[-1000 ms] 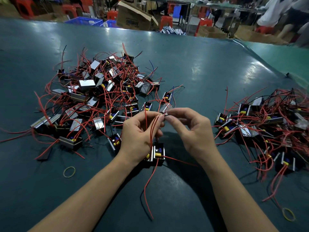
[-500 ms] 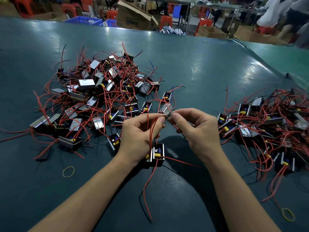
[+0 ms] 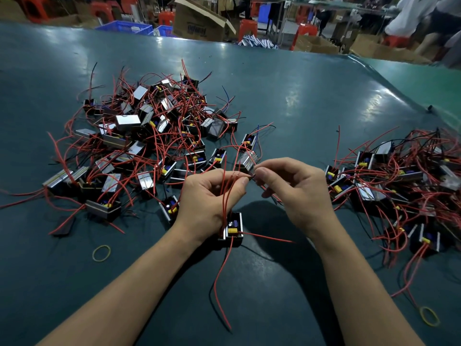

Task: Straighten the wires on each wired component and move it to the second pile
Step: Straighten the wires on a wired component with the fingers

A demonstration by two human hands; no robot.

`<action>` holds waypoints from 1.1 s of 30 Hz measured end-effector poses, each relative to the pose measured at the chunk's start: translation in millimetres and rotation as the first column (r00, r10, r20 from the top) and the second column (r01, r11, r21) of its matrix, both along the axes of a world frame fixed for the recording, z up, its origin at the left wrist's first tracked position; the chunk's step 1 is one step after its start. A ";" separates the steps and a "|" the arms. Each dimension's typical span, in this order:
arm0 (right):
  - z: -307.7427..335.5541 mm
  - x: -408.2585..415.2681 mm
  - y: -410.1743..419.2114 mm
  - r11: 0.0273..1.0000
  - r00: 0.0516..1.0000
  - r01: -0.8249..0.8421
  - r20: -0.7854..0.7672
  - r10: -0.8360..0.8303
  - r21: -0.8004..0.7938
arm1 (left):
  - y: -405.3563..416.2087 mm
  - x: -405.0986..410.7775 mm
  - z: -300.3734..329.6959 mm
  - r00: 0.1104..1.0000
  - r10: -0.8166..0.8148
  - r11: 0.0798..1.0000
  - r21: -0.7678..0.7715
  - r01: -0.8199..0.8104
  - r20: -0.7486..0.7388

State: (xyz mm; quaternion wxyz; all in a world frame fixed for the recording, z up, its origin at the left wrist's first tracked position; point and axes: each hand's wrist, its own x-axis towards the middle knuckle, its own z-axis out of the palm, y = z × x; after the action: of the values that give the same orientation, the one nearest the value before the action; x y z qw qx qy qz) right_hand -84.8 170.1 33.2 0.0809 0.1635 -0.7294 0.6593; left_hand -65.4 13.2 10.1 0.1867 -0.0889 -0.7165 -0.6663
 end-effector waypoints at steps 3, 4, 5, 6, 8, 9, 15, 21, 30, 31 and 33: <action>1.6 -0.9 2.4 0.998 0.984 -0.056 0.168 0.062 -0.040 | -0.4 0.4 0.0 1.000 -0.025 1.000 -0.005 0.025 -0.003; 1.2 -1.3 3.3 0.996 0.974 -0.071 0.214 0.079 -0.048 | -0.4 0.1 -0.2 1.000 -0.027 1.000 -0.007 0.027 -0.004; 1.3 -1.4 4.0 0.994 0.959 -0.087 0.263 0.101 -0.066 | -0.5 0.1 -0.4 1.000 -0.026 1.000 -0.017 0.026 -0.010; 0.9 -1.3 4.5 0.990 0.942 -0.107 0.308 0.130 -0.091 | -0.3 0.0 -0.5 1.000 -0.023 0.999 -0.031 0.022 -0.019; 0.8 -0.9 4.2 0.983 0.917 -0.138 0.358 0.174 -0.125 | -0.7 -0.4 -1.2 0.999 -0.015 0.999 -0.043 0.014 -0.028; 1.2 -0.6 4.0 0.982 0.918 -0.142 0.355 0.178 -0.125 | -1.1 -0.5 -1.8 1.000 -0.014 0.999 -0.038 0.013 -0.028; 2.3 -0.1 5.7 0.990 0.956 -0.115 0.262 0.132 -0.080 | -1.2 -1.4 -2.6 1.000 -0.023 1.000 0.001 0.023 -0.004; 3.6 1.7 6.9 0.996 0.994 -0.060 0.097 0.055 0.059 | -3.4 -1.5 0.2 0.999 -0.045 0.999 -0.029 0.045 -0.014; 8.8 1.1 0.4 0.953 0.819 -0.092 0.523 0.237 -0.288 | -2.1 1.9 3.7 0.987 -0.160 0.987 0.033 0.160 -0.010; 8.8 1.7 -0.8 0.941 0.813 -0.082 0.524 0.253 -0.327 | -2.0 1.7 4.0 0.984 -0.175 0.981 0.082 0.174 0.012; 5.1 3.1 -4.4 0.970 0.901 -0.051 0.408 0.148 -0.238 | -2.3 0.5 4.5 0.983 -0.171 0.974 0.160 0.160 0.060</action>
State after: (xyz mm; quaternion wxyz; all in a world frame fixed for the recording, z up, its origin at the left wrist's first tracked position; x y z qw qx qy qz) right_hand -81.7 165.7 38.3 -0.0951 0.0441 -0.6423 0.7593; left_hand -64.9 10.9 14.7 0.1104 -0.1092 -0.6592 -0.7357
